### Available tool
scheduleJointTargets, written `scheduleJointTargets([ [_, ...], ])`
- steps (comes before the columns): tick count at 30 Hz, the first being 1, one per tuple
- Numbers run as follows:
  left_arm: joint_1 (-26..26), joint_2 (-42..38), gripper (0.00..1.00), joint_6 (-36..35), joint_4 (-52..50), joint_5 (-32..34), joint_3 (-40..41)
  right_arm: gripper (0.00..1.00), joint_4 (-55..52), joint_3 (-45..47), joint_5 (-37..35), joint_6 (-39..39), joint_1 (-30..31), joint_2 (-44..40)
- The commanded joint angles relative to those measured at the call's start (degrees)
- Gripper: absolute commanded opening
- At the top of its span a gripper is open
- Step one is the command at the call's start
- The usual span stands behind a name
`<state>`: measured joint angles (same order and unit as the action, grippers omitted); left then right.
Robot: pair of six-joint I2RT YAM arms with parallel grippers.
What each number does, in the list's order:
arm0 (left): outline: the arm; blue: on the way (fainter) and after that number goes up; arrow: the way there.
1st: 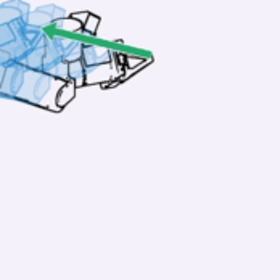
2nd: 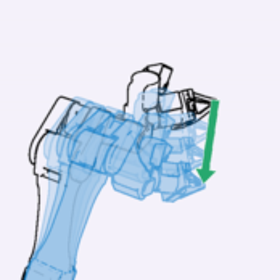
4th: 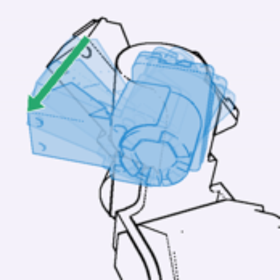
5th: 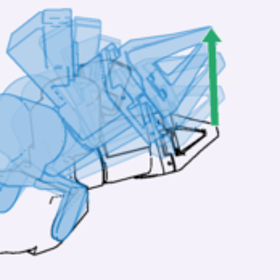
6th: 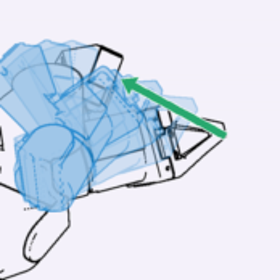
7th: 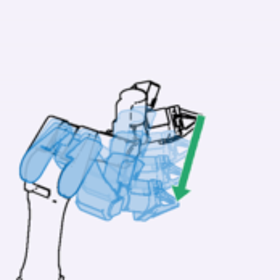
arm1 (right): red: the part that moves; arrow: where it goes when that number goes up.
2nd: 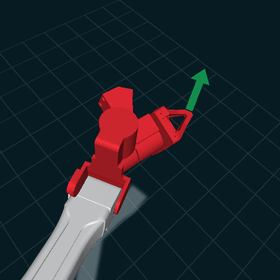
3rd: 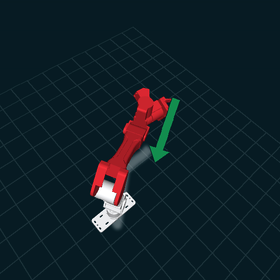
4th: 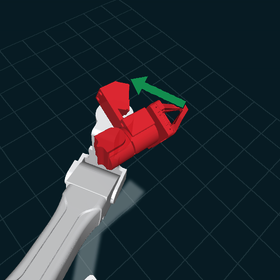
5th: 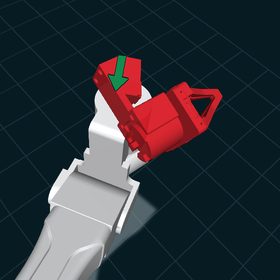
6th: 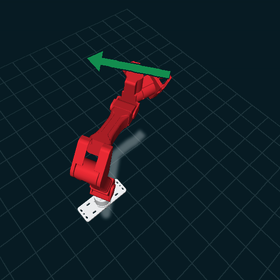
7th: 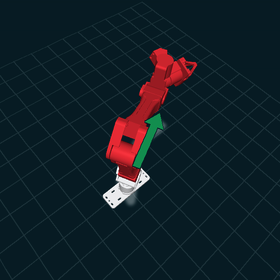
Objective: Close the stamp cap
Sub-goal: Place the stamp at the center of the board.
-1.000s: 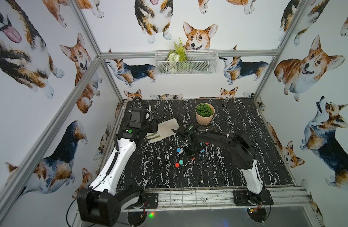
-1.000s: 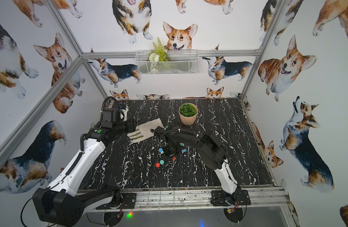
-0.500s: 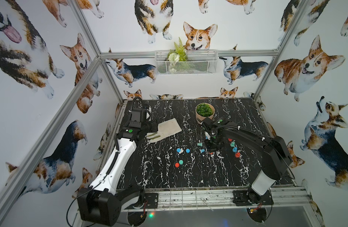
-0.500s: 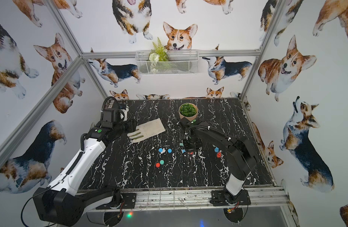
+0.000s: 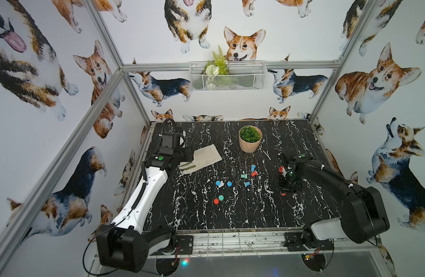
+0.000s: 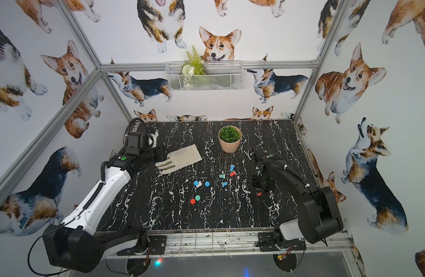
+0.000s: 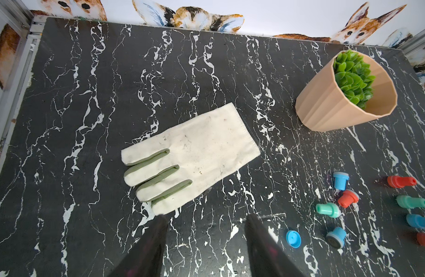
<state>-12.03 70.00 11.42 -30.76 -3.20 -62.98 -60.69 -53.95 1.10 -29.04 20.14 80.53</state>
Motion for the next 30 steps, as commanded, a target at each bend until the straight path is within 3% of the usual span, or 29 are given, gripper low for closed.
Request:
scheduleJointTargets([
  [1, 0.15, 0.05, 0.56, -0.17, 1.06, -0.36, 0.0, 0.0, 0.85, 0.97, -2.19, -5.28, -1.66, -0.87],
  [4, 0.08, 0.14, 0.56, -0.26, 0.97, -0.32, -0.1, 0.0, 4.52, 5.35, 0.57, -8.99, -4.61, -4.08],
  [9, 0.15, 0.42, 0.56, -0.17, 0.98, -0.66, -0.16, 0.0, 6.01, 8.89, -3.29, -11.02, -7.97, -6.52],
  [17, 0.15, 0.56, 0.56, -0.26, 0.71, -0.25, -0.26, 0.0, 6.96, 9.28, -7.43, -11.75, -10.07, -2.47],
  [30, 0.16, 1.32, 0.56, -0.43, 0.53, 0.02, -0.44, 0.0, 9.94, 11.69, -2.0, -11.22, -11.35, -1.43],
])
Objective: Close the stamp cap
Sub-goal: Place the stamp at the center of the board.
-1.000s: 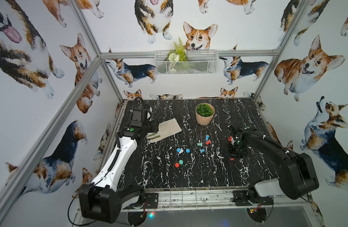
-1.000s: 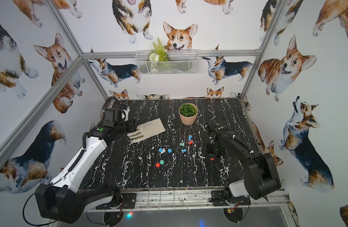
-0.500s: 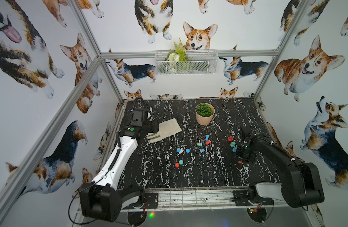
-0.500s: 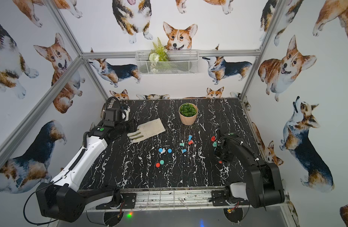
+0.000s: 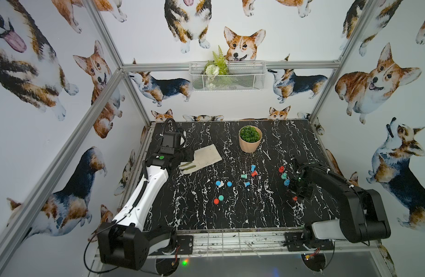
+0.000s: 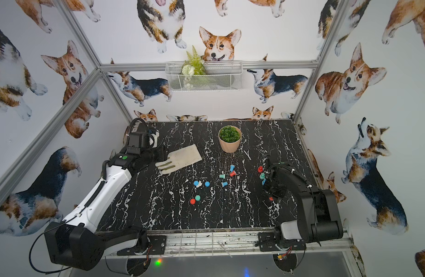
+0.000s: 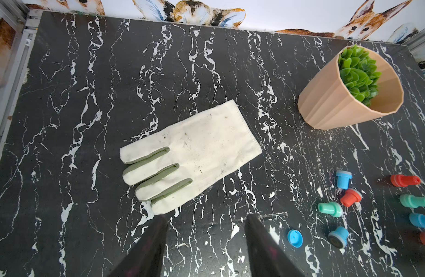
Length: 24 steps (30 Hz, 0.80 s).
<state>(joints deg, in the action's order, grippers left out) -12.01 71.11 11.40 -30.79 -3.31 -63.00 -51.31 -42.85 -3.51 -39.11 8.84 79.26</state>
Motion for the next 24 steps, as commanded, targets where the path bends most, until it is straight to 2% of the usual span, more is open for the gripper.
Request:
scheduleJointTargets([
  [1, 0.13, 0.24, 0.56, -0.41, 0.55, 0.14, -0.41, 0.0, 0.27, 0.5, 2.49, -1.22, -0.05, -0.71],
  [9, 0.1, 0.68, 0.56, -0.41, 0.55, -0.04, -0.54, 0.0, -0.88, 0.61, 2.84, -2.02, -0.14, -4.46],
  [15, 0.11, 0.87, 0.56, -0.41, 0.46, -0.2, -0.63, 0.0, 0.48, 1.84, 3.72, -1.42, -0.31, -2.39],
  [19, 0.14, 0.86, 0.56, -0.41, 0.46, -0.06, -0.62, 0.04, 1.12, 2.33, 4.44, -1.28, -0.4, -2.01],
  [24, 0.14, 0.82, 0.56, -0.41, 0.4, 0.02, -0.63, 0.14, 1.39, 2.51, 4.07, -1.38, -0.49, -2.1],
])
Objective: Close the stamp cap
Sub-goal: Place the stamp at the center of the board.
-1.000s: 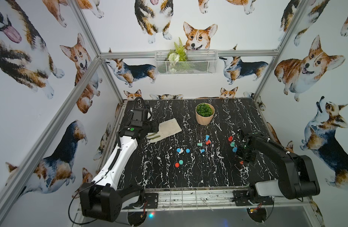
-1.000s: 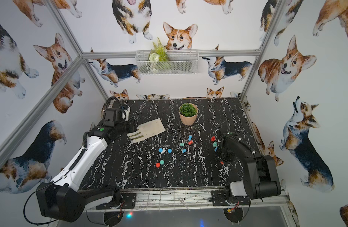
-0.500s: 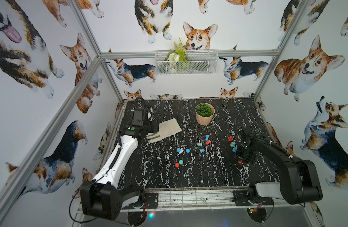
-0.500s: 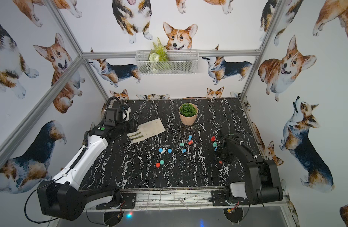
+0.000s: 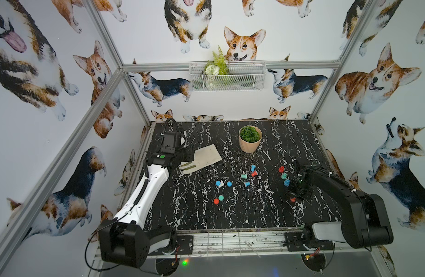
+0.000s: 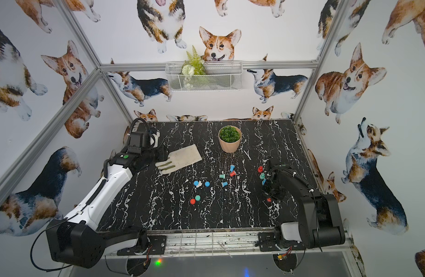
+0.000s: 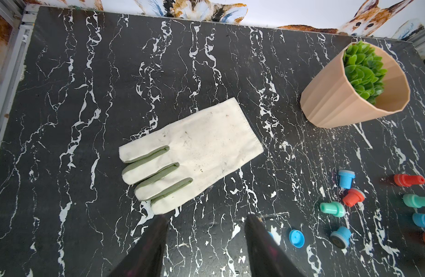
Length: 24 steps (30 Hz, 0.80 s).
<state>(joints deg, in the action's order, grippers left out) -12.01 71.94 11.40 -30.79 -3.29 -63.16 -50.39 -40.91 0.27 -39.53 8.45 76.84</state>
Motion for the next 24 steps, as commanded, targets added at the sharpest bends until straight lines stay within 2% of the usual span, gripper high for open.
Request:
scheduleJointTargets([
  [1, 0.13, 0.02, 0.56, -0.41, 0.46, 0.01, -0.52, 0.16, 0.47, 0.56, 0.29, -0.95, -0.1, 0.42],
  [10, 0.08, 0.06, 0.56, -0.41, 0.39, -0.13, -0.55, 0.31, 0.12, 0.29, 0.39, -0.73, -0.19, -0.02],
  [24, 0.13, -0.05, 0.56, -0.41, 0.37, -0.18, -0.57, 0.41, -1.33, -0.13, 0.53, -1.43, -0.19, -2.19],
])
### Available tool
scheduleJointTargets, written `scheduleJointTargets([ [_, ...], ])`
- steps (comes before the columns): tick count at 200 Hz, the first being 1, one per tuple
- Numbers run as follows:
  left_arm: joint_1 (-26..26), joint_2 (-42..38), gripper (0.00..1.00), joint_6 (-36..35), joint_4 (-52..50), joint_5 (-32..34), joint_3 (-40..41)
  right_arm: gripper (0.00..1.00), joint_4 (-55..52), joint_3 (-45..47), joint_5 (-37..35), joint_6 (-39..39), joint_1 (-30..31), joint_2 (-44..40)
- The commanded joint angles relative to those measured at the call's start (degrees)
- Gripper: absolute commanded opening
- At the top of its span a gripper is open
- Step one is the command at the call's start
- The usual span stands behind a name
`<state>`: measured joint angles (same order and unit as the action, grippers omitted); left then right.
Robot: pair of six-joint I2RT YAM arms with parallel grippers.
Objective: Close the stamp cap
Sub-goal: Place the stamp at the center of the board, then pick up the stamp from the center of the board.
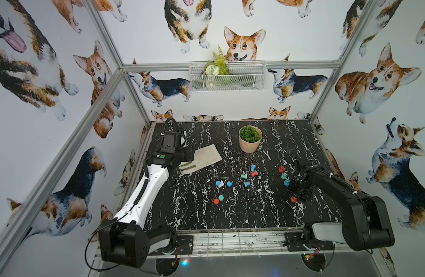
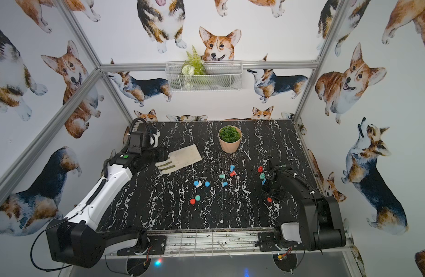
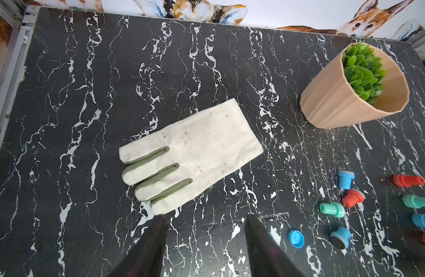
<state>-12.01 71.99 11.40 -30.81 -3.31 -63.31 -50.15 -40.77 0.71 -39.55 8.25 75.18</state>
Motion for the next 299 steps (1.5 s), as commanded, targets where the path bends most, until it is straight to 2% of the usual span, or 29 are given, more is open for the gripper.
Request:
scheduleJointTargets([
  [1, 0.14, -0.17, 0.56, -0.41, 0.4, -0.1, -0.35, 0.4, -1.62, -0.34, 0.09, -1.34, 0.01, -0.72],
  [129, 0.08, -0.47, 0.56, -0.41, 0.42, -0.1, -0.32, 0.4, -8.38, -5.85, 0.55, -0.89, 0.72, -7.46],
  [158, 0.14, -0.31, 0.56, -0.36, 0.44, -0.1, -0.4, 0.38, -9.68, -10.72, 0.05, 1.24, 7.46, -6.37],
  [224, 0.14, 0.07, 0.56, -0.41, 0.4, 0.19, -0.44, 0.36, -8.05, -21.86, -2.64, 4.0, 24.72, 4.54],
  [263, 0.15, 0.26, 0.56, -0.5, 0.31, 0.33, -0.5, 0.36, -6.23, -27.65, -2.6, 5.25, 30.6, 12.61],
  [278, 0.14, 0.21, 0.56, -0.5, 0.3, 0.46, -0.48, 0.36, -3.57, -28.27, 0.3, 9.52, 31.2, 14.82],
  [299, 0.15, 0.24, 0.56, -0.6, 0.31, 0.52, -0.5, 0.4, 3.88, -25.5, 6.21, 21.48, 31.08, 16.06],
])
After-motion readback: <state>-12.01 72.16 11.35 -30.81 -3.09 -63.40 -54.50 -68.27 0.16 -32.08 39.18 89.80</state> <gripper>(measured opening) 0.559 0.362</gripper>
